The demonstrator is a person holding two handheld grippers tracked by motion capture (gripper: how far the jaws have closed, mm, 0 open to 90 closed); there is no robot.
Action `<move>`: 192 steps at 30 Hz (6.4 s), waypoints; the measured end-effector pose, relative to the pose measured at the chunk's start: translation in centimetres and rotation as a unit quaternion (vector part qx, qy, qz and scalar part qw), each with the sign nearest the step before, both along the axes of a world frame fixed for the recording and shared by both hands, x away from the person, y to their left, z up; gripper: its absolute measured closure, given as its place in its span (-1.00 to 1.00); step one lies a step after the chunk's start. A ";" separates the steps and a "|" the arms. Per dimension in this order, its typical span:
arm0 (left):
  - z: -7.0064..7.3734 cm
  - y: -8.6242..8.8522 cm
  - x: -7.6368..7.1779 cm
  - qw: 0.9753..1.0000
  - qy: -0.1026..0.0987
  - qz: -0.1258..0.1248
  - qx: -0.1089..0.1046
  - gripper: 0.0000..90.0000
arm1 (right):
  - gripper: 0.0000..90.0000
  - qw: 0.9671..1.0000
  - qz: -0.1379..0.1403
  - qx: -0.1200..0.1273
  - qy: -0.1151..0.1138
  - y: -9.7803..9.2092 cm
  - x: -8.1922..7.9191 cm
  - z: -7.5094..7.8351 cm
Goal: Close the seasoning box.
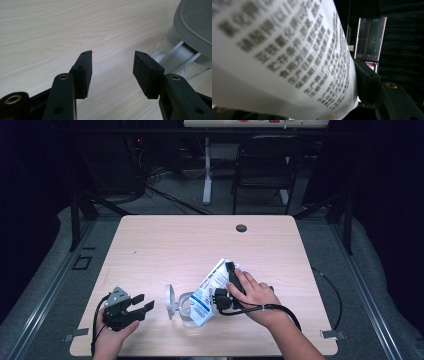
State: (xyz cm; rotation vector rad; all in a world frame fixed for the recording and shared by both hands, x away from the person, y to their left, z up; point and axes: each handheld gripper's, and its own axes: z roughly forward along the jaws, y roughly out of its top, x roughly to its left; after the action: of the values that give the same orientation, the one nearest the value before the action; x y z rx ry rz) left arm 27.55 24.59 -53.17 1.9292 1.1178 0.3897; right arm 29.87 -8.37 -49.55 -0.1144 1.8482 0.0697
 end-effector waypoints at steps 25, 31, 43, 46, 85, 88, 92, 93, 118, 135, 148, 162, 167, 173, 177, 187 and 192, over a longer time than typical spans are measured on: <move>0.0 -0.1 0.0 1.000 0.001 0.000 0.002 0.12 | 0.05 1.000 0.002 -0.004 -0.001 0.0 0.0 0.1; 0.0 0.0 0.0 1.000 0.001 0.001 0.001 0.12 | 0.06 1.000 0.006 -0.006 -0.004 0.0 0.0 0.1; 0.0 -0.1 0.0 1.000 0.001 0.001 0.001 0.12 | 0.06 1.000 0.007 -0.008 -0.004 0.0 0.0 0.1; 0.0 -0.1 0.0 1.000 0.001 0.001 0.001 0.12 | 0.06 1.000 0.005 -0.008 -0.004 0.0 0.0 0.1; 0.0 0.0 0.0 1.000 0.000 0.000 -0.002 0.12 | 0.07 1.000 0.008 -0.008 -0.003 0.0 -0.1 0.2; 0.0 0.0 0.0 1.000 0.001 0.000 -0.002 0.12 | 0.07 1.000 0.004 -0.014 -0.003 0.1 -0.2 0.3; -0.1 0.0 0.0 1.000 -0.003 0.003 -0.004 0.12 | 0.07 1.000 0.005 -0.013 -0.003 0.1 -0.1 0.3; -0.1 0.0 0.0 1.000 -0.003 0.003 -0.002 0.12 | 0.07 1.000 0.005 -0.014 -0.003 0.1 -0.1 0.3; 0.0 0.0 0.0 1.000 0.000 -0.001 0.000 0.12 | 0.08 1.000 0.012 -0.007 -0.003 0.0 -0.1 0.2; 0.0 0.0 0.0 1.000 0.000 -0.001 0.000 0.12 | 0.09 1.000 0.007 -0.014 -0.004 0.0 -0.2 0.3; 0.0 0.0 0.0 1.000 0.000 -0.001 0.000 0.12 | 0.09 1.000 0.009 -0.014 -0.006 0.0 -0.2 0.4; 0.0 0.0 0.0 1.000 0.000 -0.001 0.000 0.12 | 0.09 1.000 0.010 -0.016 -0.006 0.0 -0.2 0.4; 0.0 0.0 0.0 1.000 0.000 -0.001 0.000 0.12 | 0.10 1.000 0.010 -0.016 -0.006 0.0 -0.2 0.4; 0.0 0.0 0.0 1.000 0.000 -0.001 0.000 0.12 | 0.10 1.000 0.011 -0.017 -0.007 0.0 -0.2 0.4; 0.0 0.0 0.0 1.000 0.001 0.000 0.000 0.12 | 0.10 1.000 0.012 -0.018 -0.007 0.0 -0.2 0.5; 0.0 0.0 0.0 1.000 0.001 0.000 -0.001 0.12 | 0.10 1.000 0.011 -0.017 -0.006 -0.1 -0.2 0.5; 0.0 0.0 0.0 1.000 0.003 0.000 0.002 0.12 | 0.10 1.000 0.011 -0.017 -0.006 -0.1 -0.2 0.5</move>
State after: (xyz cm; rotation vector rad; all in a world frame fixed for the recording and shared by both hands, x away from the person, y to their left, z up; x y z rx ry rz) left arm 27.58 24.61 -53.18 1.9346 1.1205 0.3860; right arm 29.67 -8.42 -49.06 -0.1586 1.8363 0.0532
